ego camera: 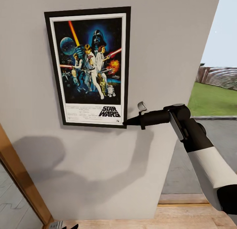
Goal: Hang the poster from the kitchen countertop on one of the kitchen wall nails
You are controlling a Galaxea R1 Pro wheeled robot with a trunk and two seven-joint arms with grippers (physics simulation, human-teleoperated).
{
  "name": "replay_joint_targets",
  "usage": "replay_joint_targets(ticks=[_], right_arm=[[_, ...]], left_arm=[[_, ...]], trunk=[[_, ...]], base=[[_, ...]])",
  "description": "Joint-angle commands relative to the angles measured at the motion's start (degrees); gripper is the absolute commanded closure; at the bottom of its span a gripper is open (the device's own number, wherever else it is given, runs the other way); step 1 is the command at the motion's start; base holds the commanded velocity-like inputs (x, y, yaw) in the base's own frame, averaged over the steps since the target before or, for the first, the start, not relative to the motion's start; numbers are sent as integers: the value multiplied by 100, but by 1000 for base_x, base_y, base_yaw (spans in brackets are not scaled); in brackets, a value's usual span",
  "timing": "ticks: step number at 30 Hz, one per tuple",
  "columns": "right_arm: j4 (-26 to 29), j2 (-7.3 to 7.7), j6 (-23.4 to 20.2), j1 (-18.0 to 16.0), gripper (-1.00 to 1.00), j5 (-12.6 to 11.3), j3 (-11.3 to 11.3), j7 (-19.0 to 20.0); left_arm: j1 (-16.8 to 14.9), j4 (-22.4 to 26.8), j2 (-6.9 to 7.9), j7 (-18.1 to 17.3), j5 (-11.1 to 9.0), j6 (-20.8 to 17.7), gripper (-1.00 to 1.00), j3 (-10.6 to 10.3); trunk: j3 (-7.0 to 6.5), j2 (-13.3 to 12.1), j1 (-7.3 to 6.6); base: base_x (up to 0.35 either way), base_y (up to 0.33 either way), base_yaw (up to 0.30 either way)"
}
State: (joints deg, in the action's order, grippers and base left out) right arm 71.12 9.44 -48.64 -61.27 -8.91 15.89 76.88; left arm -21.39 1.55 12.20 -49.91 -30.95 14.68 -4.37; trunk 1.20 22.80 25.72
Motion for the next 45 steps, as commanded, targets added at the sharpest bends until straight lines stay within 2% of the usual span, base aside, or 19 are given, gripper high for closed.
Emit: replay_joint_targets(ticks=[1,45], right_arm=[[-1,5,-58,-7,100,-41,11,2],[-10,5,-58,-7,100,-41,11,-14]], left_arm=[[-6,-5,1,-10,-34,37,-100,-46],[-6,-5,28,-10,-34,35,-100,-46]], trunk=[[13,12,6],[13,12,6]], base=[[81,0,0],[23,0,0]])
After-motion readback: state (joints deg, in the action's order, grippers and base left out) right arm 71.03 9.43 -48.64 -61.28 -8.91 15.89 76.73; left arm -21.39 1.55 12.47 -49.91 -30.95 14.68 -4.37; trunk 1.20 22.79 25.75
